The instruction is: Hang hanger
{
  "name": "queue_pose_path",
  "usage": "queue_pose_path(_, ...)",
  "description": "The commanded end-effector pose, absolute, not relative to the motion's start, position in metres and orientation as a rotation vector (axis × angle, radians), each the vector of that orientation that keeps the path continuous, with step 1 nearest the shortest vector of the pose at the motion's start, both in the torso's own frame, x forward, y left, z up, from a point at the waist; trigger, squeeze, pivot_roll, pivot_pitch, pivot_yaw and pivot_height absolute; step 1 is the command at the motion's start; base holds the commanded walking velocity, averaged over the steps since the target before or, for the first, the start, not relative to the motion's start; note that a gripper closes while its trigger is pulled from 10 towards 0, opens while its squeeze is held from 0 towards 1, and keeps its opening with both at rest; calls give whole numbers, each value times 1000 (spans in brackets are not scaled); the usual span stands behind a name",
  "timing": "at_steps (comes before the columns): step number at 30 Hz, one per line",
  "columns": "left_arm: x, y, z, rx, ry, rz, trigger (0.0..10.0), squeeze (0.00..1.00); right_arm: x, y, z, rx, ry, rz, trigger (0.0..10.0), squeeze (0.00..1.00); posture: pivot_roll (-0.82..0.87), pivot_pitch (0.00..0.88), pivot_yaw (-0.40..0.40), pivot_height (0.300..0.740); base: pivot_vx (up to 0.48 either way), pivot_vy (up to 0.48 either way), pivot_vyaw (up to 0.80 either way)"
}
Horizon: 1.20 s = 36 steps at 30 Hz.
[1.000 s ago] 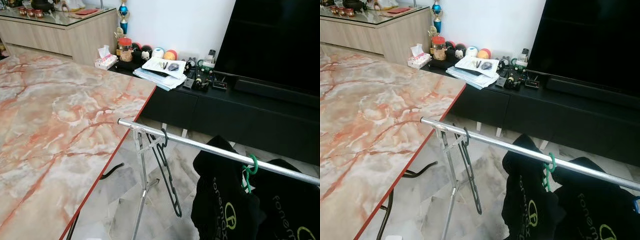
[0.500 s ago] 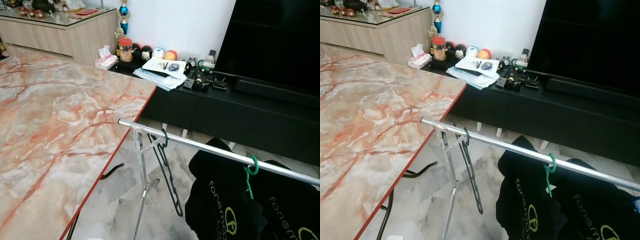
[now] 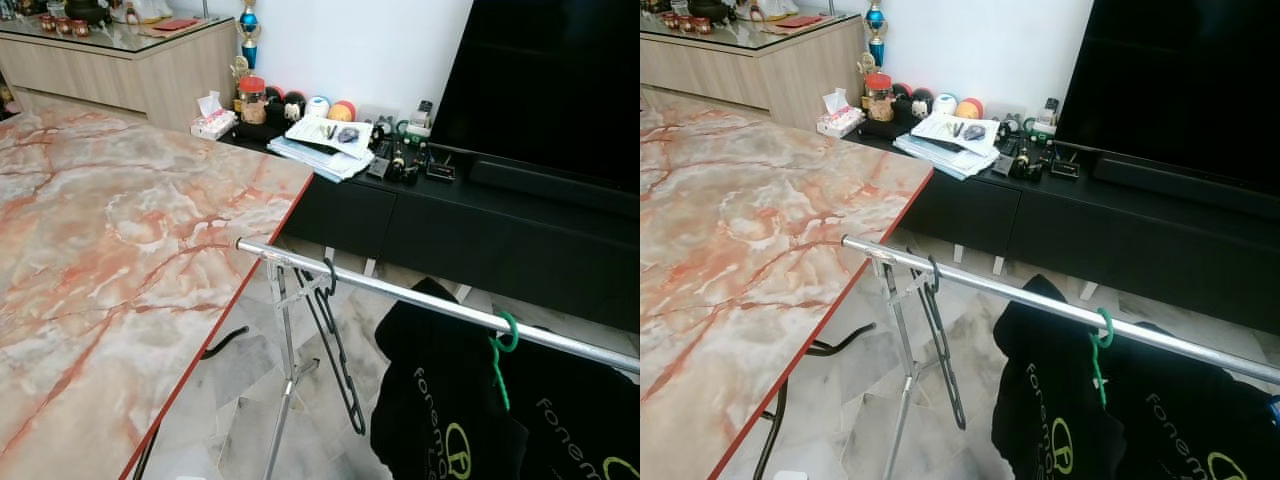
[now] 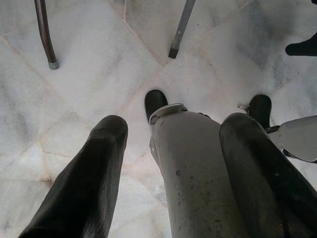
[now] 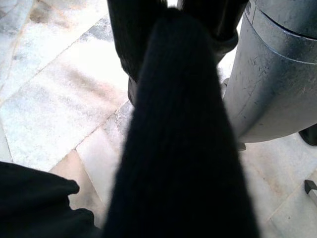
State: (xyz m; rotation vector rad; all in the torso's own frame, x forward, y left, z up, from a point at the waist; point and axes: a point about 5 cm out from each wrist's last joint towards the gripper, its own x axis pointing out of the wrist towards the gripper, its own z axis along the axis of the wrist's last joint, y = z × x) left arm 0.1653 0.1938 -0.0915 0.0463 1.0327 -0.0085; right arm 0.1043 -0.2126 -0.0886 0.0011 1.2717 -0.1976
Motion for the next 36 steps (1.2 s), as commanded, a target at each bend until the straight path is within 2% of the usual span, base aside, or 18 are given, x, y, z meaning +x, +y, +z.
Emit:
queue_pose_path(1, 160, 194, -94, 52, 1062, -22, 10000, 0, 81, -214, -98, 12, 1380, -203, 0, 0, 31, 61, -72, 740, 0, 0, 0)
queue_pose_path(10, 161, 194, -94, 55, 1061, -22, 10000, 0, 76, -213, -102, 1, 1412, -161, 0, 0, 32, 61, -71, 740, 0, 0, 0)
queue_pose_path(13, 161, 194, -94, 57, 1061, -25, 10000, 0, 83, -216, -100, -49, 1350, -160, 0, 0, 31, 61, -71, 740, 0, 0, 0)
queue_pose_path(14, 161, 194, -94, 59, 1061, -26, 10000, 0, 90, -217, -97, -93, 1313, -153, 10000, 0, 31, 62, -71, 740, 0, 0, 0)
queue_pose_path(17, 161, 194, -94, 61, 1062, -28, 10000, 0, 101, -219, -91, -142, 1252, -148, 10000, 0, 31, 63, -72, 740, 0, 0, 0)
queue_pose_path(18, 161, 194, -94, 62, 1062, -29, 10000, 0, 106, -219, -88, -148, 1227, -151, 10000, 282, 31, 63, -72, 740, 0, 0, 0)
queue_pose_path(19, 161, 194, -94, 63, 1062, -29, 10000, 0, 111, -219, -84, -153, 1198, -158, 10000, 808, 31, 64, -73, 740, 0, 0, 0)
queue_pose_path(20, 161, 194, -94, 63, 1062, -29, 10000, 0, 115, -219, -78, -162, 1164, -158, 10000, 1000, 29, 65, -73, 740, 0, 0, 0)
queue_pose_path(26, 161, 195, -94, 64, 1063, -31, 10000, 0, 120, -217, -62, -162, 1106, -158, 10000, 1000, 23, 66, -74, 740, 0, 0, 0)
queue_pose_path(31, 161, 195, -94, 65, 1065, -37, 10000, 0, 105, -213, -46, -120, 1125, -138, 10000, 1000, 15, 68, -77, 740, 0, 0, 0)
queue_pose_path(32, 161, 195, -93, 66, 1065, -39, 10000, 0, 94, -207, -44, -40, 1175, -132, 10000, 98, 7, 67, -79, 740, 0, 0, 0)
queue_pose_path(33, 161, 195, -93, 66, 1065, -39, 10000, 0, 94, -207, -44, -40, 1175, -132, 10000, 98, 7, 67, -79, 740, 0, 0, 0)
queue_pose_path(34, 161, 195, -93, 67, 1065, -40, 10000, 0, 91, -205, -42, -16, 1189, -125, 10000, 0, 7, 67, -79, 740, 0, 0, 0)
queue_pose_path(36, 161, 195, -93, 69, 1065, -44, 10000, 0, 91, -206, -33, -22, 1177, -115, 10000, 0, 7, 65, -79, 740, 0, 0, 0)
